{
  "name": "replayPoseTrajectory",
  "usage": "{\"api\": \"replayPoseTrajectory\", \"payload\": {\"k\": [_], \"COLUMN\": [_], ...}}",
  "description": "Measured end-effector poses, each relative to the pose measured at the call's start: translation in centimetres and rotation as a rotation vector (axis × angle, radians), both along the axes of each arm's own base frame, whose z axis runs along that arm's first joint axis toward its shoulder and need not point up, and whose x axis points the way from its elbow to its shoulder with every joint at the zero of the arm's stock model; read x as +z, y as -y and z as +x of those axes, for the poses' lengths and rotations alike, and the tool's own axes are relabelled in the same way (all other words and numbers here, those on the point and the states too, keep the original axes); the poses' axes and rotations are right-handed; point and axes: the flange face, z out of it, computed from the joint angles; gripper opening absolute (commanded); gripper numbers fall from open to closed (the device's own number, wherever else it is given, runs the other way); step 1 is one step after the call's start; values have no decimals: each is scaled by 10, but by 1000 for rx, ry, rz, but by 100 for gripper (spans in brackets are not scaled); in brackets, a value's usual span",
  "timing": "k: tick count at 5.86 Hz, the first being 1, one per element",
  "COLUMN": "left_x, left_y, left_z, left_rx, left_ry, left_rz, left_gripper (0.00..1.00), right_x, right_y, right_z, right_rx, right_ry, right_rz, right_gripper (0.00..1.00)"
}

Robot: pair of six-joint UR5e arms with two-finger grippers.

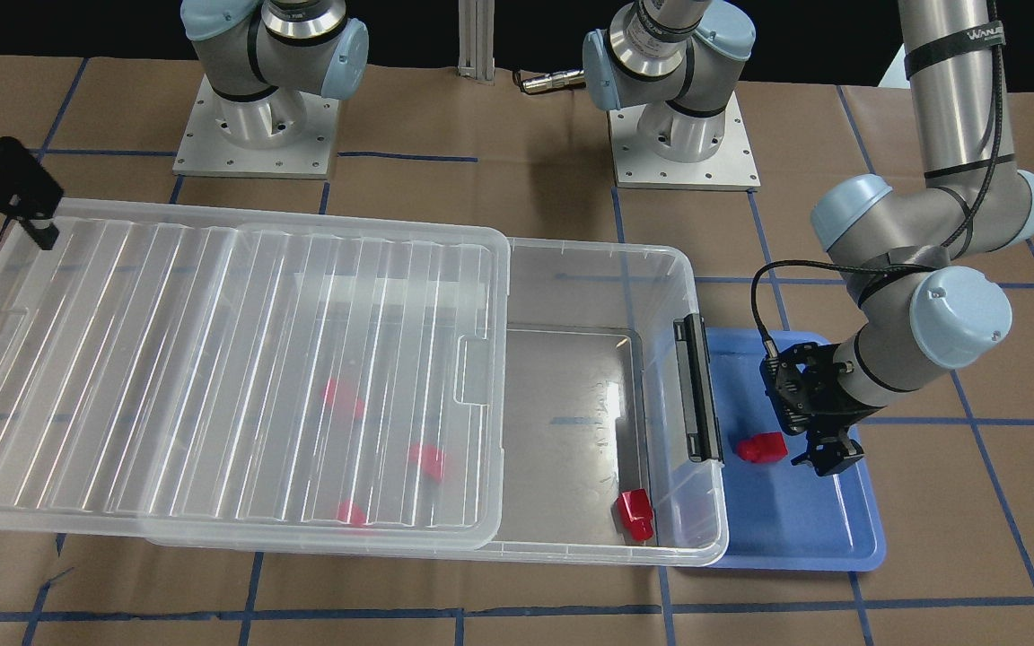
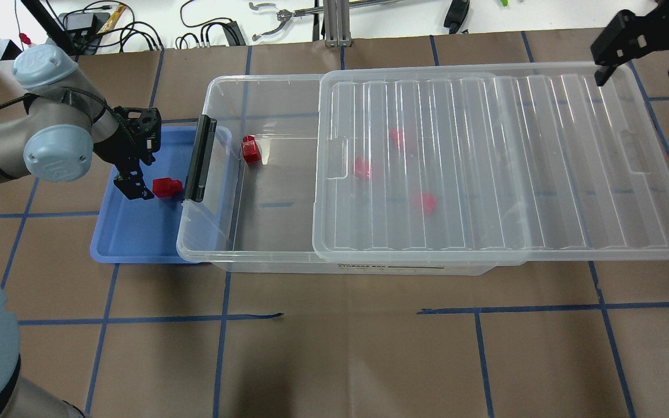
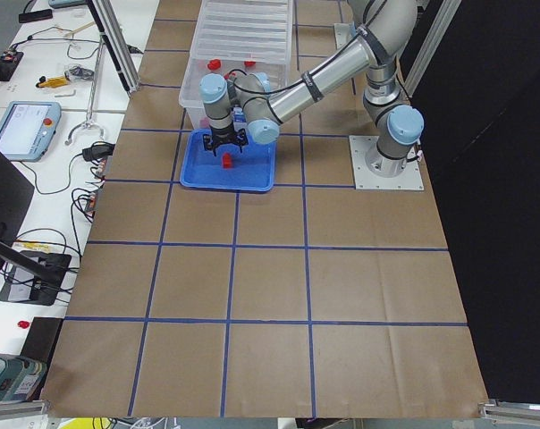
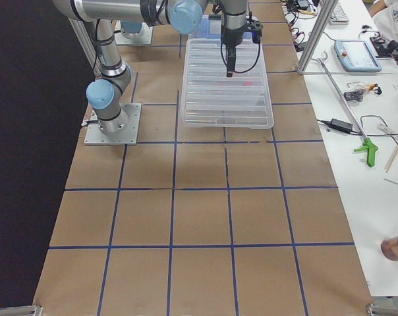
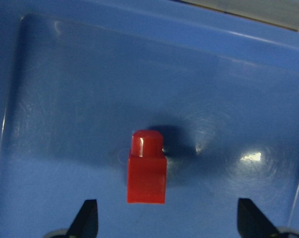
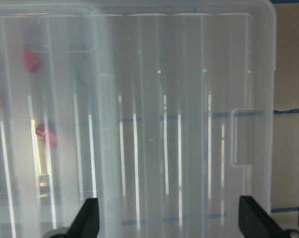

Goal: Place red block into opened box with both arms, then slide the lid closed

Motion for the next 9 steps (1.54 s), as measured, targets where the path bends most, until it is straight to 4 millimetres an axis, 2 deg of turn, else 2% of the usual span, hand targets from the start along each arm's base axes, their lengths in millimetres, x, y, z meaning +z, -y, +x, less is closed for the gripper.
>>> {"api": "replayPoseTrajectory", "payload": {"k": [1, 2, 3, 4, 5, 6, 7, 8, 9], "left_x": [-15, -29, -34, -34, -35, -28, -9, 23, 71], "left_y": [3, 5, 6, 6, 7, 9, 10, 3, -15], "left_z": [0, -1, -2, -3, -2, -2, -4, -9, -15], "left_rx": [-2, -6, -19, -35, -42, -45, -52, -56, -56], "left_ry": [-5, -9, -9, -6, -3, 2, 10, 13, 9], "left_rz": [11, 28, 32, 33, 33, 23, 2, -9, -2], "left_gripper": [96, 60, 22, 9, 5, 5, 5, 5, 5], "right_x": [5, 4, 0, -6, -9, -15, -21, -25, -26], "right_y": [-6, -14, -19, -21, -22, -20, -18, -16, -15], "right_z": [58, 99, 119, 126, 128, 128, 128, 126, 124], "right_rx": [6, 17, 26, 30, 35, 40, 43, 44, 43], "right_ry": [5, 9, 13, 17, 17, 18, 18, 19, 18], "right_rz": [0, 6, 20, 39, 49, 60, 69, 73, 77], "right_gripper": [100, 100, 100, 100, 100, 100, 100, 100, 100]}}
